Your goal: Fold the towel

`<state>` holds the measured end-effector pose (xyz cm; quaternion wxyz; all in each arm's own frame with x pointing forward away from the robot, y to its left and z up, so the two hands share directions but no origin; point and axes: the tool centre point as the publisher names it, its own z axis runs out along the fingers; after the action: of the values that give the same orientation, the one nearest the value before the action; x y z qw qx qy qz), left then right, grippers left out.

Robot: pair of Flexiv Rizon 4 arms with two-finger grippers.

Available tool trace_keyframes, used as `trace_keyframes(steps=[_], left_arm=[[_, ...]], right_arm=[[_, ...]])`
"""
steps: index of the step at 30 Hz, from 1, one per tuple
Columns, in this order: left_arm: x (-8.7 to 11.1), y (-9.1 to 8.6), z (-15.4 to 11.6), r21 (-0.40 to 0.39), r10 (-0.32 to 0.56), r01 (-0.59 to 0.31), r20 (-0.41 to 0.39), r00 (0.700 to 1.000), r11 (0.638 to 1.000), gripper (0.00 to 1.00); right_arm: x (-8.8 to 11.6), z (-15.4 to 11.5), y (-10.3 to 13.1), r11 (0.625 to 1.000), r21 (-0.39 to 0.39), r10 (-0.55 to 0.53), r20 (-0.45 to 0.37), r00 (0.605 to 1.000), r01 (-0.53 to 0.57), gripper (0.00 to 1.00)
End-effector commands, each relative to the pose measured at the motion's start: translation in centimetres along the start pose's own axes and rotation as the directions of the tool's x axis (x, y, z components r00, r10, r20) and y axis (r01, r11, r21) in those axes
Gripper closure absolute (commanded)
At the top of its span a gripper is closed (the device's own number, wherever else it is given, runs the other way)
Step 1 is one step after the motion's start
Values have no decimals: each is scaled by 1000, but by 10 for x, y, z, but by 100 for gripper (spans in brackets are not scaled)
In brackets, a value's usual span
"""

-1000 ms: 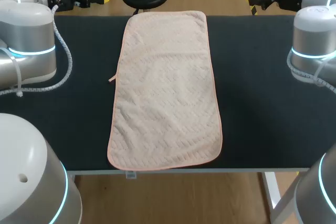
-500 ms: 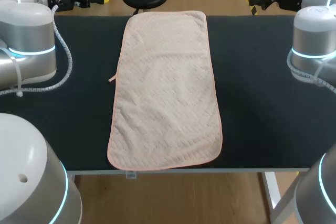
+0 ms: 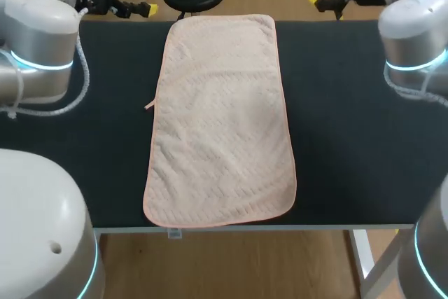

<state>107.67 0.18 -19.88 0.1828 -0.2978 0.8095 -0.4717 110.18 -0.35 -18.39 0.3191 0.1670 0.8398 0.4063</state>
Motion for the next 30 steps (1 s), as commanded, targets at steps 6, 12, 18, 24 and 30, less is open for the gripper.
trace_keyframes(steps=[6, 12, 18, 24, 30], left_arm=[[8, 10, 13, -665, 255, -377, -277, 926, 645, 0], [11, 29, 15, -704, 278, -472, -382, 882, 531, 0], [11, 54, 19, -715, 308, -556, -464, 831, 424, 0], [15, 79, 31, -707, 328, -626, -535, 778, 330, 0], [24, 103, 41, -647, 337, -705, -621, 708, 291, 0]], right_arm=[[22, 16, 13, 749, 497, -284, -357, 890, 438, 0], [46, 32, 6, 684, 560, -278, -392, 877, 467, 0], [73, 50, -4, 648, 611, -222, -421, 879, 456, 0], [100, 67, -22, 619, 655, -125, -462, 878, 433, 0], [124, 79, -43, 572, 660, -126, -517, 847, 488, 0]])
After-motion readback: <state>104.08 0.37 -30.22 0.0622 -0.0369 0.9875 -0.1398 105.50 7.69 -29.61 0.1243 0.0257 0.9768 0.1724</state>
